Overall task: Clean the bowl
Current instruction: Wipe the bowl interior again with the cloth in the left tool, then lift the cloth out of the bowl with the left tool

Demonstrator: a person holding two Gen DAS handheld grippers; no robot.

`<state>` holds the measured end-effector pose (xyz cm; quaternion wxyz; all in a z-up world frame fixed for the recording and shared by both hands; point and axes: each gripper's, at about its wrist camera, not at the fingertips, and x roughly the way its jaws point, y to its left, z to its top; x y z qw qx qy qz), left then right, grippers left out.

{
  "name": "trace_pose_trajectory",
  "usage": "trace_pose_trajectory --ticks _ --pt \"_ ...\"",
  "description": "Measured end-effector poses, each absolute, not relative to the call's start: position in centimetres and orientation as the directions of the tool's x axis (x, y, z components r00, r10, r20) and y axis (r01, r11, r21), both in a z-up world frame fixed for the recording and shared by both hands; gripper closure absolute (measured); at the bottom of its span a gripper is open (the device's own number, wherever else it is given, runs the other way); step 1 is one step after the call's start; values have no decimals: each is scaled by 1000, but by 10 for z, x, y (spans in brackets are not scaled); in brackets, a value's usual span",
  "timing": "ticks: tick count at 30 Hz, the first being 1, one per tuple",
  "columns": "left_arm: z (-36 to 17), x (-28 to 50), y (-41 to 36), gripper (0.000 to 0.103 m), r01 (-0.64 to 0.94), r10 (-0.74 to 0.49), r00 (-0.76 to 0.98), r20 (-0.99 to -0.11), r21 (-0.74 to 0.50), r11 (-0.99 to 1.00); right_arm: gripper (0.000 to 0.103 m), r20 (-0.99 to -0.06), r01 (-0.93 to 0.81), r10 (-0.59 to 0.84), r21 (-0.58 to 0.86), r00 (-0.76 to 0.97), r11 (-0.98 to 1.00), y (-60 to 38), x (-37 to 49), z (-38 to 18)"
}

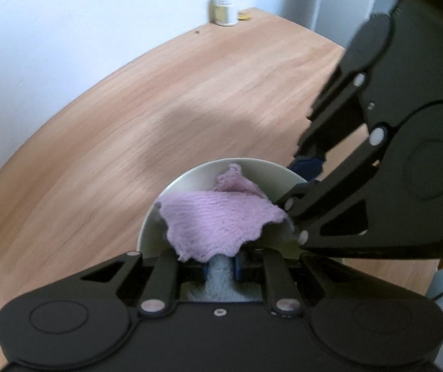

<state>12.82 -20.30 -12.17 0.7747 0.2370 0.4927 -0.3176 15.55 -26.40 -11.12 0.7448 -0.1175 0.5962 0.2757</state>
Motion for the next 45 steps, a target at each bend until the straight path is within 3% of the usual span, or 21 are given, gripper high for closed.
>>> trace_pose_trajectory --ticks 11,24,33,40,45 --pt "-122 117 -199 90 726 -276 355 -893 78 683 87 -952 -552 267 145 148 821 -264 152 -111" --pt "-88 109 -169 90 658 -251 446 -859 125 743 88 -944 -536 278 143 179 832 -266 151 -110" --pt "-50 99 -128 90 423 -261 537 -802 -11 906 88 -934 -532 292 144 205 834 -269 150 -108" --pt "-47 114 -81 90 229 -183 569 -801 -59 972 88 -918 -513 322 166 232 842 -276 144 -101" --pt "-71 125 -58 90 118 -76 545 -835 -13 993 86 -901 -469 357 211 247 857 -284 137 -96"
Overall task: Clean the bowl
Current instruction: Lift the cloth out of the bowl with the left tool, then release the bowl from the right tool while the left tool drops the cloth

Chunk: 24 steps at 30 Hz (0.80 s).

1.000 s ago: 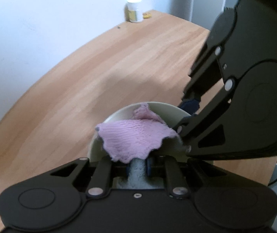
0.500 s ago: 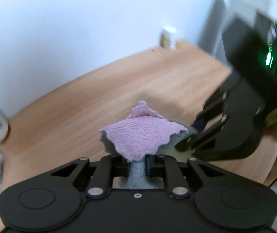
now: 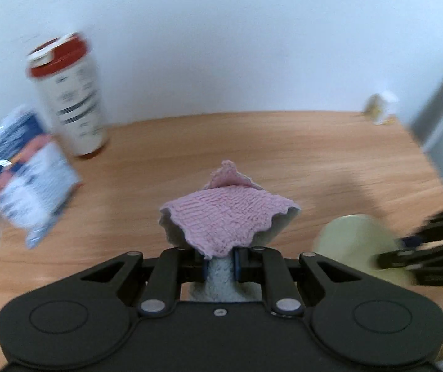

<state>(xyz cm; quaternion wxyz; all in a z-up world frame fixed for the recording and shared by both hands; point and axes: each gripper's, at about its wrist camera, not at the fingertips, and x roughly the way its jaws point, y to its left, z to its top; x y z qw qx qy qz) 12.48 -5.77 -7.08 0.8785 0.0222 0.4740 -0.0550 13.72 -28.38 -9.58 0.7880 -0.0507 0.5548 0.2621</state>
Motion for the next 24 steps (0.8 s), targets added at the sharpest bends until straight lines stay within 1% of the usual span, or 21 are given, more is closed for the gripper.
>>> trace_pose_trajectory --ticks 1,2,3,4,5,8,12,16,19,21,22,23,24 --pt "-76 125 -53 90 103 -73 535 -842 -20 994 85 -899 -461 359 216 249 861 -284 137 -95" --pt "-82 127 -49 90 89 -75 521 -850 -33 996 82 -895 -445 367 228 255 866 -287 137 -94" --pt "-86 129 -46 90 80 -74 519 -851 -38 996 75 -890 -438 373 235 261 868 -288 137 -94" --pt "-89 130 -45 90 75 -72 523 -849 -38 996 72 -886 -430 379 243 267 870 -289 136 -94" --pt "-94 132 -43 89 75 -68 525 -849 -33 997 70 -874 -414 397 263 279 871 -293 135 -94" --pt "-105 137 -40 89 73 -64 508 -859 -31 997 69 -858 -372 430 315 281 873 -304 135 -97" --pt "-116 142 -36 89 66 -61 489 -870 -32 997 59 -855 -354 413 299 312 886 -309 131 -98" --pt "-125 142 -31 88 57 -62 476 -877 -40 998 58 -838 -317 443 346 318 883 -316 132 -97" --pt "-126 140 -29 87 61 -70 484 -872 -47 997 56 -834 -312 439 341 334 887 -317 130 -95" --pt "-127 140 -29 83 61 -71 484 -872 -47 997 55 -834 -310 436 338 339 889 -316 130 -94" --pt "-127 140 -29 79 59 -71 483 -873 -48 997 54 -833 -308 435 338 343 890 -316 130 -94" --pt "-128 141 -29 69 58 -70 482 -873 -49 997 52 -830 -303 435 339 348 890 -317 129 -93" --pt "-128 141 -29 62 57 -72 478 -876 -51 997 50 -830 -301 433 338 351 892 -317 129 -93"
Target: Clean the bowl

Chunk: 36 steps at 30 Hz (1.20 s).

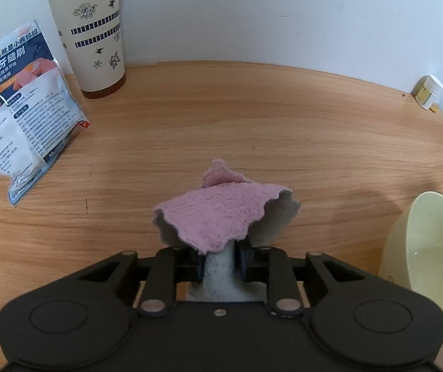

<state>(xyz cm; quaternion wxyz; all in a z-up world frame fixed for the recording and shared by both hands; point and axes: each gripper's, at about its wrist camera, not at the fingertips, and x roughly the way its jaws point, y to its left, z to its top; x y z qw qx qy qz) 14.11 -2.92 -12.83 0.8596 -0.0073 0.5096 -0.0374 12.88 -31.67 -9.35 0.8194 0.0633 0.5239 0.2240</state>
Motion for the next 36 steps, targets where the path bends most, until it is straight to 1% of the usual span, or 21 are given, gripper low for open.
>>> trace_pose_trajectory --ticks 1,2,4,6,8,10,12,13,17,19,21,22,23,26,29,31,36 --pt "-129 141 -29 53 56 -74 472 -879 -53 997 49 -828 -299 431 336 357 893 -317 128 -93" --pt "-130 141 -30 46 58 -76 464 -882 -56 997 46 -827 -297 429 334 363 895 -317 128 -93" --pt "-131 140 -32 37 66 -79 448 -890 -55 996 42 -828 -293 420 325 371 899 -317 127 -93" --pt "-131 139 -35 31 76 -69 447 -892 -38 996 39 -832 -282 409 318 374 905 -318 128 -94" --pt "-131 137 -38 19 84 -54 446 -893 -19 996 38 -836 -272 400 313 376 910 -319 128 -95" --pt "-129 134 -41 16 85 -48 450 -892 -11 996 34 -837 -272 391 303 382 913 -320 127 -96" --pt "-128 131 -43 9 82 -39 454 -890 -2 997 30 -840 -281 386 292 382 914 -318 125 -96" --pt "-126 130 -45 4 78 -30 457 -889 7 997 29 -840 -289 386 288 381 913 -317 124 -96" --pt "-116 123 -48 1 73 -16 476 -879 21 997 27 -831 -298 398 296 388 908 -318 118 -91" --pt "-109 119 -49 1 68 -13 480 -877 22 997 21 -824 -314 401 288 401 905 -319 113 -86" --pt "-103 114 -49 1 67 -12 481 -877 22 998 8 -817 -330 396 269 420 905 -319 108 -81" --pt "-100 112 -48 1 68 -13 479 -878 23 997 5 -814 -335 394 262 426 905 -319 105 -79" --pt "-98 111 -48 1 70 -13 477 -879 23 997 0 -812 -339 392 256 433 905 -319 103 -77" --pt "-88 104 -46 0 65 11 477 -879 47 997 0 -813 -322 384 257 438 911 -322 97 -74" --pt "-80 98 -43 0 62 10 473 -881 45 997 0 -824 -289 363 254 435 923 -324 91 -76" --pt "-71 90 -38 0 66 -22 476 -879 10 998 0 -846 -267 332 235 417 935 -324 85 -79" --pt "-47 70 -31 0 81 -105 474 -874 -76 994 0 -844 -212 278 200 458 957 -318 59 -68"
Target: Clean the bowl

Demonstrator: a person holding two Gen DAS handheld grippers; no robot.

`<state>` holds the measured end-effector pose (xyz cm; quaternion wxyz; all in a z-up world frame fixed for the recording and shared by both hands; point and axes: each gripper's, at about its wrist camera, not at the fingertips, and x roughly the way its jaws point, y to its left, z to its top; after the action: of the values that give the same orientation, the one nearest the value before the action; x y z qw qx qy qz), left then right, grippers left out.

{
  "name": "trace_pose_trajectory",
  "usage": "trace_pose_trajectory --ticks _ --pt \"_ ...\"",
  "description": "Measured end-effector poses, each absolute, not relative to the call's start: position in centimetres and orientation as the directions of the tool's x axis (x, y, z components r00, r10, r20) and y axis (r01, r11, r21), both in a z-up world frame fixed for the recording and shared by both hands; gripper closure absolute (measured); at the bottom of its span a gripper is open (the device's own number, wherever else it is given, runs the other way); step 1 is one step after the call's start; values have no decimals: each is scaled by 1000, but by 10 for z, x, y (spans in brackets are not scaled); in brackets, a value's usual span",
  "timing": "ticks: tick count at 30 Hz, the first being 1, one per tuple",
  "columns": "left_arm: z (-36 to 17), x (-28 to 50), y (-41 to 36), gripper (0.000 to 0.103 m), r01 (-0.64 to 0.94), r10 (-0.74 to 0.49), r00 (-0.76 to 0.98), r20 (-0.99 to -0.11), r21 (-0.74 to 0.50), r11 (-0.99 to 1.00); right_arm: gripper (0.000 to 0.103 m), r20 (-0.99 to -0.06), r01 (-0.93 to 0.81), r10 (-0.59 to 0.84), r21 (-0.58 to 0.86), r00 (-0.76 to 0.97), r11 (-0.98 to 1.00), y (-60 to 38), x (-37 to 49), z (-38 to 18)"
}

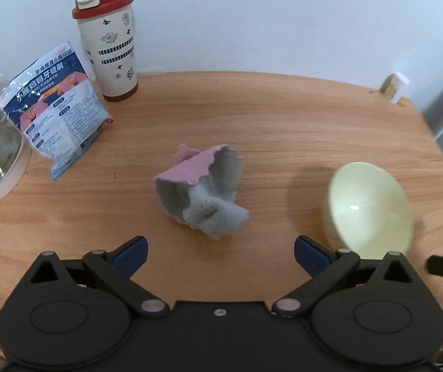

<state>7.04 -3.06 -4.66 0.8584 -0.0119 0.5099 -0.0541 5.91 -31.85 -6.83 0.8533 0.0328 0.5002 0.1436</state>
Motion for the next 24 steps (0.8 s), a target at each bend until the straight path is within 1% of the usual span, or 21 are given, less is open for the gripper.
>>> trace_pose_trajectory --ticks 3,8,13,16,22,24 --pt "-24 52 -26 0 97 -139 492 -859 -104 990 0 -831 -188 256 186 493 964 -311 42 -56" --pt "1 31 -18 0 111 -110 510 -853 -61 992 0 -810 -130 221 179 543 975 -302 18 -28" --pt "28 10 -12 0 146 -111 511 -852 -41 988 0 -810 -49 196 202 552 978 -298 5 -9" --pt "42 0 -12 0 173 -98 525 -845 -6 985 0 -810 -26 159 174 565 984 -293 -6 5" --pt "68 -17 -8 0 177 -99 562 -821 3 984 0 -815 -15 89 99 573 995 -279 -27 32" --pt "74 -21 -8 0 182 -106 562 -820 -2 983 0 -809 -24 90 93 581 995 -276 -35 42"
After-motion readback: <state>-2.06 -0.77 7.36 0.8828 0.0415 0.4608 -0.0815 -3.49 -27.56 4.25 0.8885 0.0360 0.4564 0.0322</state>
